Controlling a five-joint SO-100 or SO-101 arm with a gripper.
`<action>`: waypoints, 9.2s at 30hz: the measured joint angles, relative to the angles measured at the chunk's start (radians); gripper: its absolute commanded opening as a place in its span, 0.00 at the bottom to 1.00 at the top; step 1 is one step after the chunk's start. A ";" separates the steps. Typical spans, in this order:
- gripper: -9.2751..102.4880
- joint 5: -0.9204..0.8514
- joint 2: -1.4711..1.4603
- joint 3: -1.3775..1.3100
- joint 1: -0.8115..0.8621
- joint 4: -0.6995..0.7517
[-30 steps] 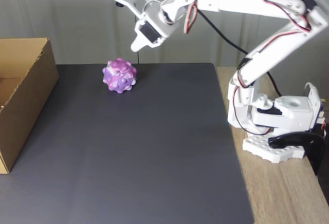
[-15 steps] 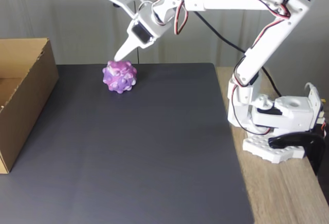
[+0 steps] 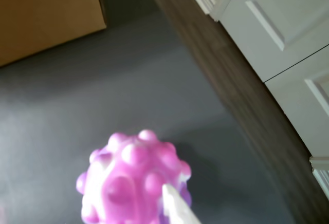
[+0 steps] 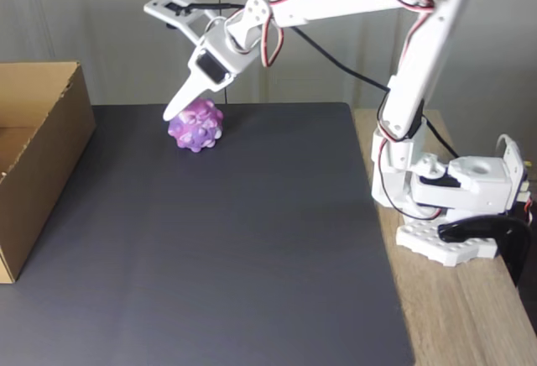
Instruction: Grasp a ball and put it in the box.
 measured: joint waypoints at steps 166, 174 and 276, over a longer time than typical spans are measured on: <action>0.39 0.163 -1.154 -1.832 -0.434 0.094; 0.23 0.176 -1.109 -1.832 -0.410 0.436; 0.08 0.029 1.282 0.925 -0.456 0.236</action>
